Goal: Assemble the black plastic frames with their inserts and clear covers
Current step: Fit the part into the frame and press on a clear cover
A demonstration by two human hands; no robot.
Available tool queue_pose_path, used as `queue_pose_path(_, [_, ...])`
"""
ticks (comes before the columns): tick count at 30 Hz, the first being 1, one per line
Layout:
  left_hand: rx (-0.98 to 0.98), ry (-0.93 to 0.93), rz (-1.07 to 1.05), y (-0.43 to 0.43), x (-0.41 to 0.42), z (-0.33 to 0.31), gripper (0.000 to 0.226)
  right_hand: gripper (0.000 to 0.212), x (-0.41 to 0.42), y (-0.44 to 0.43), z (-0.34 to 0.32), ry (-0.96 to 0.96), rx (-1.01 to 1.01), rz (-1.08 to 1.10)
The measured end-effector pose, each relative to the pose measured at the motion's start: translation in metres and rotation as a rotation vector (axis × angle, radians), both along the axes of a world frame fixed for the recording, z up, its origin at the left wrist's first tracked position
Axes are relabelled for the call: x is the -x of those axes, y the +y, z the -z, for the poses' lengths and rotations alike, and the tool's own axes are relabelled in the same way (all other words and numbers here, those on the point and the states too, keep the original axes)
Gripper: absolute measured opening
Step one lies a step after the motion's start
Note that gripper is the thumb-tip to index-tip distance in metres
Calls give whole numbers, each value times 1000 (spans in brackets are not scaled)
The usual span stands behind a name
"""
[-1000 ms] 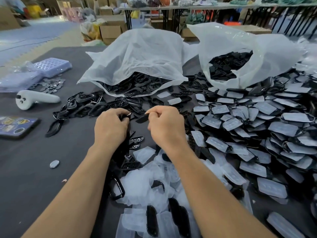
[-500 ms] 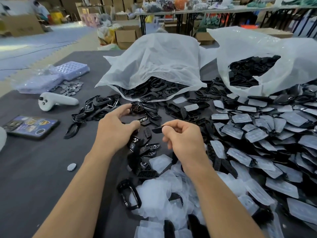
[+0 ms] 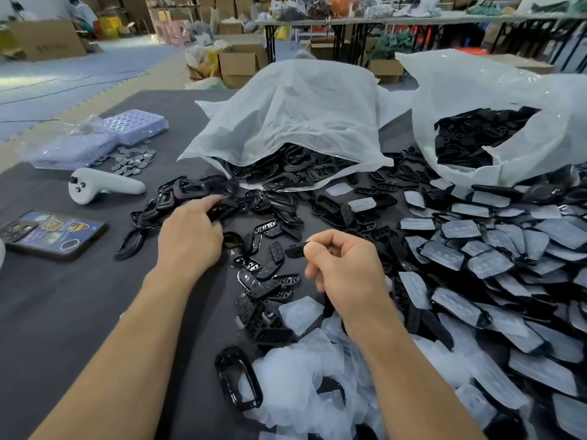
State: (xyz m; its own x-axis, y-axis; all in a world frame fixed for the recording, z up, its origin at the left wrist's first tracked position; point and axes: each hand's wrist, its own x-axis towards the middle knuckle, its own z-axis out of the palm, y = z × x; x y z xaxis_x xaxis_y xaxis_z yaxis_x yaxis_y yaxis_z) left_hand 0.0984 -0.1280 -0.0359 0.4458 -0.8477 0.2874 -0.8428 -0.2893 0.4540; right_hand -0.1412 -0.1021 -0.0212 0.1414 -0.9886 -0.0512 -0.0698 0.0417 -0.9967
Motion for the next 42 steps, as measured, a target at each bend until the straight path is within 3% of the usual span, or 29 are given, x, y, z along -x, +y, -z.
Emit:
queue_pose_path(3, [123,-14,-43,6,10,-3,47,22,1,-1,0,-1,-14,12])
queue_pose_path(7, [269,223,-96,20,12,-16,40,21,1,3,-5,-34,-14,28])
queue_pose_path(11, [437,789,56,53,38,-29,43,17,7,4,-22,-65,1,96])
queue_pose_path(14, [429,1200,196,91,67,-26,46,21,12,14,-36,-172,-8,43])
queue_pose_path(19, [314,1583,316,119,88,-20,50,34,16,44,-33,-256,-34,-2])
queue_pose_path(23, [205,1412,331,122,105,-13,59,25,17,53,-23,-280,-57,-25])
queue_pose_path(26, [221,1311,330,119,107,-13,53,15,21,51,-20,-290,-58,-35])
queue_pose_path(33, [268,1103,263,118,104,-15,61,29,21,44,-16,-248,-15,-18])
queue_pose_path(37, [210,1137,311,119,103,-16,60,27,25,45,-17,-243,-55,-39])
queue_pose_path(42, [183,1310,354,120,104,-19,32,36,24,50,-22,-303,-159,-232])
